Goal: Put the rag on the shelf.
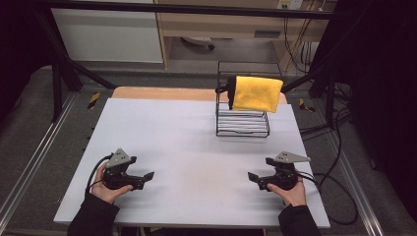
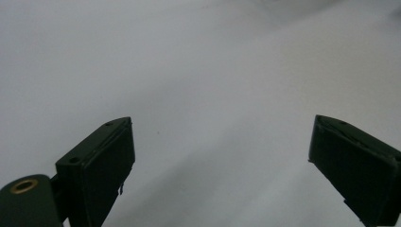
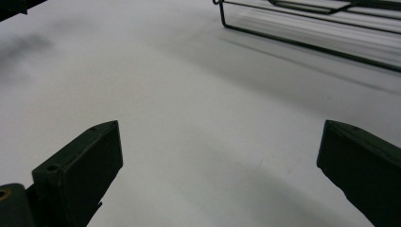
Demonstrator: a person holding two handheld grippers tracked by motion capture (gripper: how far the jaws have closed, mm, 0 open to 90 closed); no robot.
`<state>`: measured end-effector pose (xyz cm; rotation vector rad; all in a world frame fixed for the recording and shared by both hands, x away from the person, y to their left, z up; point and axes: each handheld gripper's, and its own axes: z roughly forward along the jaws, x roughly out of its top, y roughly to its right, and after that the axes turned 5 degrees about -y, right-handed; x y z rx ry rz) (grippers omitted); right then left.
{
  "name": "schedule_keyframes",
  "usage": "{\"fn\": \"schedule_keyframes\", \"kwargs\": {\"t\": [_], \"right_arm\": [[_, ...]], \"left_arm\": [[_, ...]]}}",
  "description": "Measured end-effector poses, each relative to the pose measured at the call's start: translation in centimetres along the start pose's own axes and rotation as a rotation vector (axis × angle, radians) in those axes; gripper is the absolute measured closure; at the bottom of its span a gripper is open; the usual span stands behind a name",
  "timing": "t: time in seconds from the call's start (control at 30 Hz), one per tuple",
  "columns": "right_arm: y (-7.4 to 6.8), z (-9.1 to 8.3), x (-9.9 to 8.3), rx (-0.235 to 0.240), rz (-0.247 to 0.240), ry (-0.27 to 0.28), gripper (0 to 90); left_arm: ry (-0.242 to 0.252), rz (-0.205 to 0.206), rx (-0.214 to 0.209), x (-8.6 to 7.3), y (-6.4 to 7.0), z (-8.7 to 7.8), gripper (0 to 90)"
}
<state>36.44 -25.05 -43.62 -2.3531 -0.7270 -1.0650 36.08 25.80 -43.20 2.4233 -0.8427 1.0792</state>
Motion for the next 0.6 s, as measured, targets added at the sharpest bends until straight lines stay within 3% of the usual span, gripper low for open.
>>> {"fn": "schedule_keyframes", "kwargs": {"t": [0.27,0.4,0.6], "right_arm": [[0.3,0.1,-1.3,0.026,0.010,-0.031,1.5],[0.4,0.1,-1.7,0.025,0.014,-0.040,1.6],[0.4,0.0,-1.7,0.026,0.014,-0.036,1.6]], "left_arm": [[-0.010,0.001,-0.005,-1.6,-0.6,-0.1,7.8],[-0.003,-0.010,-0.002,-1.8,-0.7,-0.2,7.7],[-0.015,0.008,0.001,-1.8,-0.6,-0.1,7.7]]}}
